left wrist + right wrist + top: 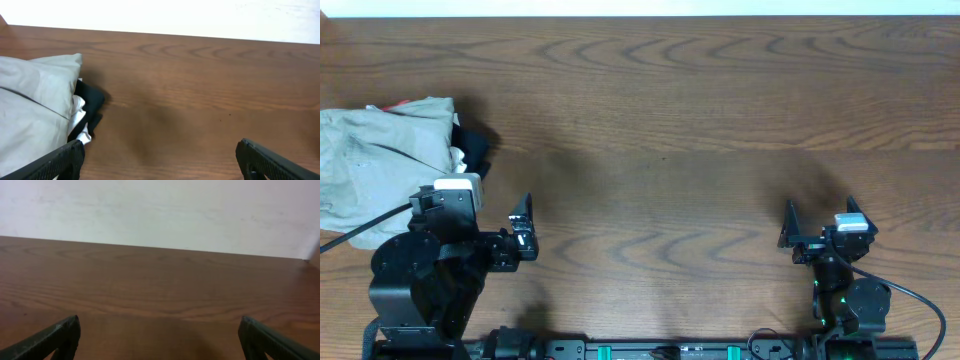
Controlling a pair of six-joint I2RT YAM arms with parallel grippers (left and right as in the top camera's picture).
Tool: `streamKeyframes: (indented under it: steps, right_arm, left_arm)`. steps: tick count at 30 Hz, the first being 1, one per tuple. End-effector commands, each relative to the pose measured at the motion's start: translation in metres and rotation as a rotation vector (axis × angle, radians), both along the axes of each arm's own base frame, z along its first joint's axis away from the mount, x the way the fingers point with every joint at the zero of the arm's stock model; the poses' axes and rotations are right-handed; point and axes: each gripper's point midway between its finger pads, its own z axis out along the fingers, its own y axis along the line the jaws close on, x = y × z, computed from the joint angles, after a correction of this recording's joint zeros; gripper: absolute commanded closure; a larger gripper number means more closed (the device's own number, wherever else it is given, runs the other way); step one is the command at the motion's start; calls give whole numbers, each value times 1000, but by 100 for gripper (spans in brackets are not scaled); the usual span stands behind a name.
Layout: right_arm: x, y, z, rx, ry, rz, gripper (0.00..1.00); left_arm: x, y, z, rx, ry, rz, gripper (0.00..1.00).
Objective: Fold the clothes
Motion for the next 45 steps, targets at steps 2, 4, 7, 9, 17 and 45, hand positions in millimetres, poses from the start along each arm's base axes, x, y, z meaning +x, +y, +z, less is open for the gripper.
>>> streamKeyframes:
  steps: [2,4,7,9,17,45]
  right_arm:
    - [0,2,0,-12,-1,4,1]
    - [0,2,0,-12,0,4,1]
    - [0,2,0,-12,-1,4,1]
    - [0,2,0,-12,-1,4,1]
    - [0,2,0,-12,0,4,1]
    - [0,2,0,-12,-1,4,1]
  left_arm:
    - [-4,5,-16,39,24,15,2]
    - [-9,5,-27,41,42,14,2]
    - [-16,6,-53,42,66,13,2]
    - [-21,6,-77,44,90,13,2]
    - [-15,5,-142,38,4,13,2]
    - [37,3,-167,22,-371,19,2]
